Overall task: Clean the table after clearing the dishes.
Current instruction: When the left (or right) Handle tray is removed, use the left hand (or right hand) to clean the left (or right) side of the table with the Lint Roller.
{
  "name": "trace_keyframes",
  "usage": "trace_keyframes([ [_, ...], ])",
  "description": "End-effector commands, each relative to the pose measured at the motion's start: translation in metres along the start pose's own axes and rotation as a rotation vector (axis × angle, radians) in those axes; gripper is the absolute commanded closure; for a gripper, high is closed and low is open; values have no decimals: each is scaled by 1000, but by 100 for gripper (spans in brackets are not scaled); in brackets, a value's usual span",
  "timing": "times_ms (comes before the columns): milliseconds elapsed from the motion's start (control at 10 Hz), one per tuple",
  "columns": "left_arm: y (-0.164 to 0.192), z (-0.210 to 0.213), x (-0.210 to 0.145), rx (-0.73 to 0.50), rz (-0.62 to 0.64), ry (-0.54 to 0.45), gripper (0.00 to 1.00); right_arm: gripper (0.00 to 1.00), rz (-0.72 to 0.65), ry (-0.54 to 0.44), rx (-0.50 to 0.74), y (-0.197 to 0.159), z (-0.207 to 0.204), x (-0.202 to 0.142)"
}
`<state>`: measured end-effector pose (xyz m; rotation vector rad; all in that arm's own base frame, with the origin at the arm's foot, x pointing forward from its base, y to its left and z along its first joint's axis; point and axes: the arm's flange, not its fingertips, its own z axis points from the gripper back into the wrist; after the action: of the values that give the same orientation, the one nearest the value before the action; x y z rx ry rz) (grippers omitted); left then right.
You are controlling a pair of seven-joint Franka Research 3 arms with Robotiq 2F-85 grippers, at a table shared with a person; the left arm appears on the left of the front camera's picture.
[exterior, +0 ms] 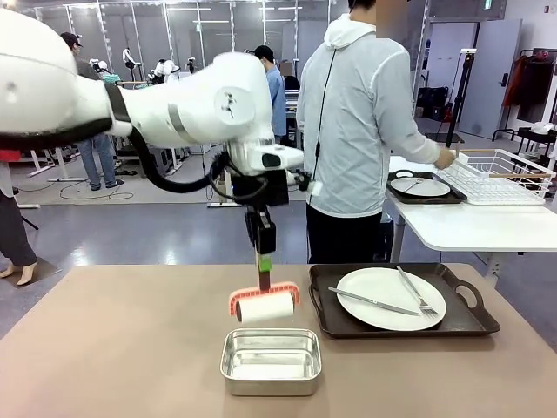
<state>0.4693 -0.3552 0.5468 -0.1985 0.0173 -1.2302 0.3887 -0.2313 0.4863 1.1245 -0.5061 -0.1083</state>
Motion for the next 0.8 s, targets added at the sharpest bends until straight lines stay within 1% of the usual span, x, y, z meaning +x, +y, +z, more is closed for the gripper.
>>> trace_keyframes([
  [0,10,28,-28,31,184,-130,87,0,5,0,6,3,1,-1],
  [100,27,44,-51,63,392,-247,87,0,5,0,6,3,1,-1],
  [200,37,47,-66,87,517,-308,87,0,5,0,6,3,1,-1],
  [300,55,45,-94,76,700,-408,87,0,5,0,6,3,1,-1],
  [400,67,37,-114,66,813,-441,87,0,5,0,6,3,1,-1],
  [500,73,28,-127,44,838,-446,87,0,5,0,6,3,1,-1],
  [600,70,25,-132,94,742,-435,87,0,5,0,6,3,1,-1],
  [700,93,51,-122,32,787,-390,87,0,5,0,6,3,1,-1],
])
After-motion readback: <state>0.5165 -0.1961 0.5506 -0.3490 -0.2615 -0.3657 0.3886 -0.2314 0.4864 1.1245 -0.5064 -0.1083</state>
